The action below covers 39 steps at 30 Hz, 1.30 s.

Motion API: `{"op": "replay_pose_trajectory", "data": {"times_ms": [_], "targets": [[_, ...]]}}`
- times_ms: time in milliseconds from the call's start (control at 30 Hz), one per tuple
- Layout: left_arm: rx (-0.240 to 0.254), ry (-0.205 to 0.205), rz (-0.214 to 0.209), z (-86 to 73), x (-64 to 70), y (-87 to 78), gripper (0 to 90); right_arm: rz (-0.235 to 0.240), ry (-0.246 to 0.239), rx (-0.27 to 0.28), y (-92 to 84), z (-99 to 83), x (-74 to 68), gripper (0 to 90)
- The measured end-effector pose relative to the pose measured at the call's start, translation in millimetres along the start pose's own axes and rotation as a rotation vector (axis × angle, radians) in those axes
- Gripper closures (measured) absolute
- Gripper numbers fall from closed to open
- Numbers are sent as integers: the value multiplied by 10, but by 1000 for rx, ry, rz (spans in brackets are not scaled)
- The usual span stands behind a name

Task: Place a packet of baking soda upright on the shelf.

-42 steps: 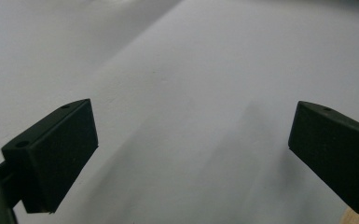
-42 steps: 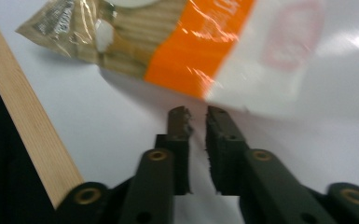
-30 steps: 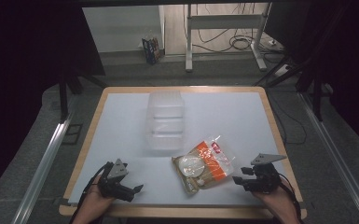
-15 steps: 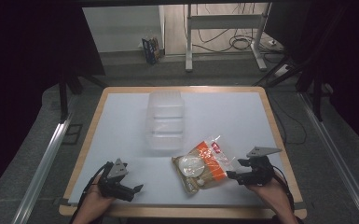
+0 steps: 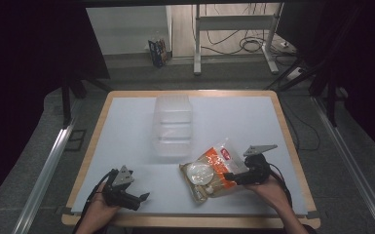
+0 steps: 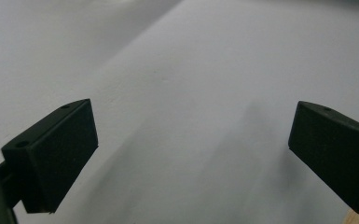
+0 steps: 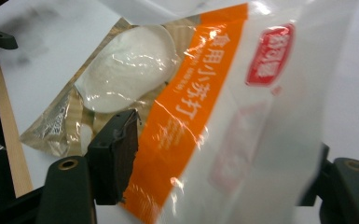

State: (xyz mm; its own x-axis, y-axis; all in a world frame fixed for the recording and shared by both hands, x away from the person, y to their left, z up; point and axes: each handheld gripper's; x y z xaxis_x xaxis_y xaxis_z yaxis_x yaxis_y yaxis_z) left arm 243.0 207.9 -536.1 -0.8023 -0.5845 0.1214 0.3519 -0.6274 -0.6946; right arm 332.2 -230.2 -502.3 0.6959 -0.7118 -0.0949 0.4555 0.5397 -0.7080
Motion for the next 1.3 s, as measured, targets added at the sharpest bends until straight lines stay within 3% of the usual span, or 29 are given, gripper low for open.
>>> {"op": "replay_pose_trajectory", "data": {"times_ms": [267, 333, 433, 500, 567, 667, 900, 1167, 1300], "targets": [[-5, 5, 1, 0, 0, 1, 13, 27, -31, -40, 219, 130, -102, 435], [-5, 4, 0, 0, 1, 1, 13, 10, -34, -56, 238, 161, -118, 548], [-4, 5, 1, 0, 1, 0, 13, 1, 7, -85, 244, 198, -97, 754], [-3, 3, 1, -1, 3, 0, 13, -9, 0, -83, 228, 201, -82, 887], [-3, 3, 1, 0, 3, -2, 13, 9, 15, -81, 206, 211, -74, 891], [-2, 0, -1, -1, -1, -2, 13, 19, -4, -66, 150, 258, -101, 892], [3, -7, -3, -5, -6, -3, 13, 60, -28, -6, -44, 521, -234, 892], [3, -5, -4, -5, -8, -3, 13, 36, -133, 1, -246, 800, -404, 893], [4, -5, -3, -5, -8, -4, 13, 17, -151, 5, -342, 879, -417, 893]]}}
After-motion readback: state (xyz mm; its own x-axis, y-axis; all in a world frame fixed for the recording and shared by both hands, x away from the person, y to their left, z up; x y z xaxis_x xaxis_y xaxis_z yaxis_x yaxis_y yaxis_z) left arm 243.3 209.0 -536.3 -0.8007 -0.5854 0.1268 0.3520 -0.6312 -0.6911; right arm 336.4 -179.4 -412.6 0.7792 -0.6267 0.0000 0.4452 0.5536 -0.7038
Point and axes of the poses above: each handheld gripper's, and its own axes: y roughly forward along the jaws, z roughly out of its top, x roughly to its right, and after that the axes turned 12 degrees about -z, right-handed
